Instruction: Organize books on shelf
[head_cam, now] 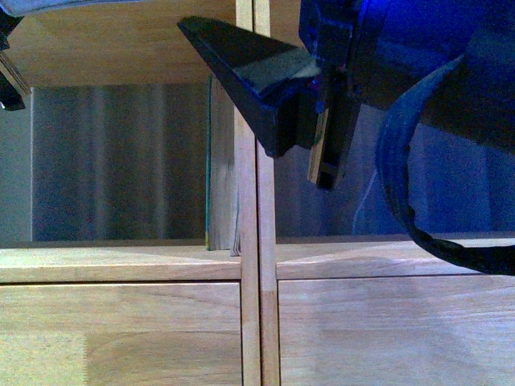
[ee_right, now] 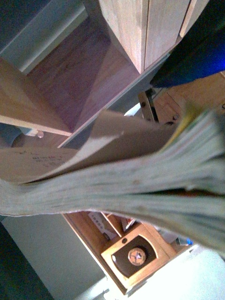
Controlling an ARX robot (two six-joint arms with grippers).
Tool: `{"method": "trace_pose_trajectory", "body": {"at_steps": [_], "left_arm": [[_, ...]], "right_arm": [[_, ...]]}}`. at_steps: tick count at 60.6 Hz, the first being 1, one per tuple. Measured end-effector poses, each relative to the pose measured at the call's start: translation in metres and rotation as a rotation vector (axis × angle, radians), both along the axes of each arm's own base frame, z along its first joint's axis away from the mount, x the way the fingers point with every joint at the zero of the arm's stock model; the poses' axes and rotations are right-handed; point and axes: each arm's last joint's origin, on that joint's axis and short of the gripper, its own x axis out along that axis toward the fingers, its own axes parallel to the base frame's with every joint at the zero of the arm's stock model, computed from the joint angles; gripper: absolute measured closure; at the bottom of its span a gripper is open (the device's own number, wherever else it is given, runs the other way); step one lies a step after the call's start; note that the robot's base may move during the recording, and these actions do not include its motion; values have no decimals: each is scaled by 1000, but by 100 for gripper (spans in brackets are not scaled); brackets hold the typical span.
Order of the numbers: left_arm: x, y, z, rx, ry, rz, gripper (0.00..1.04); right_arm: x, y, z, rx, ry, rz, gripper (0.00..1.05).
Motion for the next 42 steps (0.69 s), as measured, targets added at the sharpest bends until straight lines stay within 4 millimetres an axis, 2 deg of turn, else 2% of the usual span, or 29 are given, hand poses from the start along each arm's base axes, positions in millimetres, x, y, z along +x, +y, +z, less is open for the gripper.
{"method": "trace_pose_trajectory", "body": {"at_steps": [8,17,21,31,38,42], "left_arm": [[10,5,5,10,40,76,97],[35,13,2,63,74,330,97],[48,19,-5,130,55,461,97],[84,34,-22,334,-123,807,97],[109,41,-22,458,-235,1006,97],[122,44,-21,510,-271,1063,97]], "right_arm": [[0,-12,-9,-11,23,-38,25],[-8,-40,-17,-27,20,-85,6],[-15,-55,-17,-28,9,-110,7],[-35,-92,-21,-56,-13,-187,7],[-55,-109,-27,-125,-33,-246,7],[-72,-116,-30,-213,-76,-304,7]]}}
